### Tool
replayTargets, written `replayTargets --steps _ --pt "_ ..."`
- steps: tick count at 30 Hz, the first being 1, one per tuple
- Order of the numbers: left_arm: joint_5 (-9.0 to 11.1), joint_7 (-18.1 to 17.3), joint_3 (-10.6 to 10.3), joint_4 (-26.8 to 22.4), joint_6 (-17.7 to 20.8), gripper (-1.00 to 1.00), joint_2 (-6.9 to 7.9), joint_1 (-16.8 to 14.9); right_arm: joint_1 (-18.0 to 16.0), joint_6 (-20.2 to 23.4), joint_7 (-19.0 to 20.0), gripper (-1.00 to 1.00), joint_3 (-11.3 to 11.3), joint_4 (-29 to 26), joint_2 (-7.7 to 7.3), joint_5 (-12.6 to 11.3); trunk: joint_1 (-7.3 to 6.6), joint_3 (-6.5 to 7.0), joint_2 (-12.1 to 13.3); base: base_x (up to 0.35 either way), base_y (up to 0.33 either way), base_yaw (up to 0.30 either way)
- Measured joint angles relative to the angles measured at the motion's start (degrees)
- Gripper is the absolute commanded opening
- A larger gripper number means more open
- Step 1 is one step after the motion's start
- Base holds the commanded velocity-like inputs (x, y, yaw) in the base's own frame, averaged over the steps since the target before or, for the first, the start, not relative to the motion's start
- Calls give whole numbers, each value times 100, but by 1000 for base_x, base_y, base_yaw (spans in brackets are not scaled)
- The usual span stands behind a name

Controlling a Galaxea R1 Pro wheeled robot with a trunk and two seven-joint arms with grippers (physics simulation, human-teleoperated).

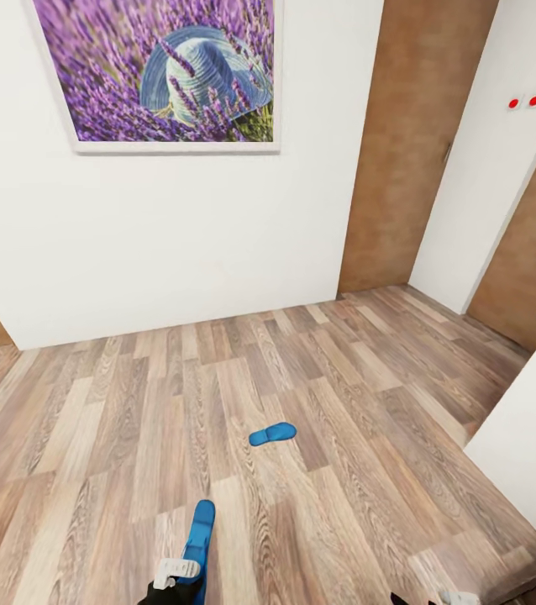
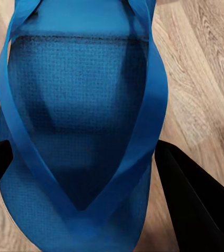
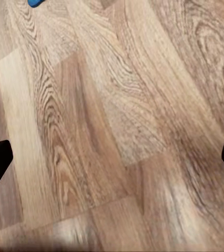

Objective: In the bedroom, move the book from the bed onto either nightstand, and place the two sandals side by side next to the bed.

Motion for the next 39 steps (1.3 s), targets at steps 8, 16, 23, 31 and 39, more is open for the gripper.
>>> replayTargets --steps 8,16,23,31,39 --pt "-5 0 -1 0 0 -100 0 1 0 0 0 100 0 0 2 0 0 0 0 292 0 0" --pt "-6 0 -3 3 0 -100 0 2 0 0 0 100 0 -1 0 0 0 0 0 301 0 0" --pt "-6 0 -1 7 0 -100 0 2 0 0 0 100 0 -2 -1 0 0 0 0 303 0 0" --pt "-5 0 -2 5 0 -100 0 2 0 0 0 100 0 -6 -1 0 1 0 0 259 0 5" --pt "-2 -1 0 2 0 -100 1 3 -2 0 9 100 -7 -7 -8 -7 3 0 0 28 0 227"
